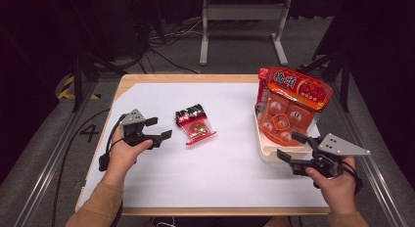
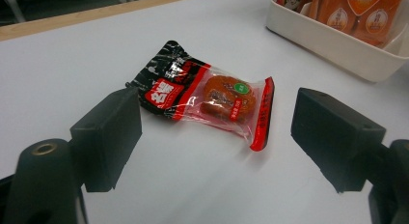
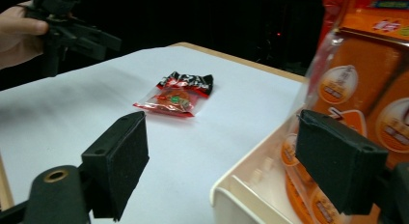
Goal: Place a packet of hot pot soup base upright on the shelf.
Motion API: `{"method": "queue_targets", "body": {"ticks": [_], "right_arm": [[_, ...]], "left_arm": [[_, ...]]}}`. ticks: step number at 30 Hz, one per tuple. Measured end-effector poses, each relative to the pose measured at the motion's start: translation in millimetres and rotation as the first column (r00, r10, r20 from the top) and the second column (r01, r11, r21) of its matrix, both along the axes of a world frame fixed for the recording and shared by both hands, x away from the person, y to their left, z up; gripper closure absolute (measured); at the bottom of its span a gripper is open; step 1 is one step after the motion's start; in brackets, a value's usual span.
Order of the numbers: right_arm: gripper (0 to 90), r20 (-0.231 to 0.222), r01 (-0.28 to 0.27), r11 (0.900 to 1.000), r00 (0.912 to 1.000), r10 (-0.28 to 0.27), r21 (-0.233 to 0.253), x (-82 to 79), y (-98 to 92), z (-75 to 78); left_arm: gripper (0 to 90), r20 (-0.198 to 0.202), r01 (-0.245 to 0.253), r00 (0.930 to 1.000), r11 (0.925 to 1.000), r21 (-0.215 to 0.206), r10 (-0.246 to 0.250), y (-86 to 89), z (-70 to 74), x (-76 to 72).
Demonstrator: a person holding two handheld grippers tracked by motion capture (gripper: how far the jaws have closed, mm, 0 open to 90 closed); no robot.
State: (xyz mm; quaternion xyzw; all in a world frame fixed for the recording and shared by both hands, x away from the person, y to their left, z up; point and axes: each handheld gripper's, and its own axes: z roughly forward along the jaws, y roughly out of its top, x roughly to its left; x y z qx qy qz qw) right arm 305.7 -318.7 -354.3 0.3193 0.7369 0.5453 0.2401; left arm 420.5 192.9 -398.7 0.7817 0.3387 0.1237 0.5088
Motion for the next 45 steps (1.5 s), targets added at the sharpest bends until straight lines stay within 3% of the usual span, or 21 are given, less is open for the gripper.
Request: {"method": "queue_targets", "body": {"ticks": [6, 8, 15, 26, 30, 37, 39, 45], "right_arm": [[21.2, 0.013, -0.057, 0.998, 0.9983, 0.057, -0.012, -2.8, 9.7, -3.1], [25.8, 0.006, -0.102, 0.995, 0.9948, 0.102, -0.015, -4.0, 13.7, -4.0], [26.1, 0.002, -0.181, 0.983, 0.9834, 0.182, -0.03, -4.1, 28.8, -9.2], [25.9, -0.019, -0.219, 0.975, 0.9758, 0.218, -0.036, 0.7, 41.9, -20.3], [25.8, -0.02, -0.226, 0.973, 0.974, 0.226, -0.041, 2.4, 45.0, -21.9], [25.5, -0.027, -0.24, 0.97, 0.9707, 0.239, -0.043, 5.8, 48.6, -24.3], [25.5, -0.028, -0.243, 0.969, 0.9698, 0.242, -0.045, 6.8, 49.4, -25.0], [25.3, -0.03, -0.254, 0.966, 0.9671, 0.253, -0.042, 8.5, 49.8, -25.5]], "left_arm": [[19.2, -0.007, -0.001, 1.0, 1.0, -0.001, 0.001, 0.5, -1.1, 0.7], [19.1, -0.007, -0.001, 1.0, 1.0, -0.002, 0.001, 0.7, -1.7, 1.1], [19.1, -0.008, -0.007, 0.9999, 0.9999, -0.009, 0.007, -1.0, -1.1, 4.3], [14.7, -0.012, -0.049, 0.9987, 0.9987, -0.017, 0.049, -12.2, -10.4, 18.7], [14.0, -0.018, -0.049, 0.9986, 0.9986, 0.02, 0.049, -18.5, -14.5, 31.0], [15.2, -0.038, -0.058, 0.9975, 0.9976, 0.036, 0.059, -28.6, -19.2, 52.1], [16.2, -0.03, -0.063, 0.9974, 0.9957, 0.069, 0.065, -32.1, -22.0, 58.8], [17.4, -0.063, -0.084, 0.9942, 0.9948, 0.058, 0.087, -37.4, -31.5, 74.8]]}}
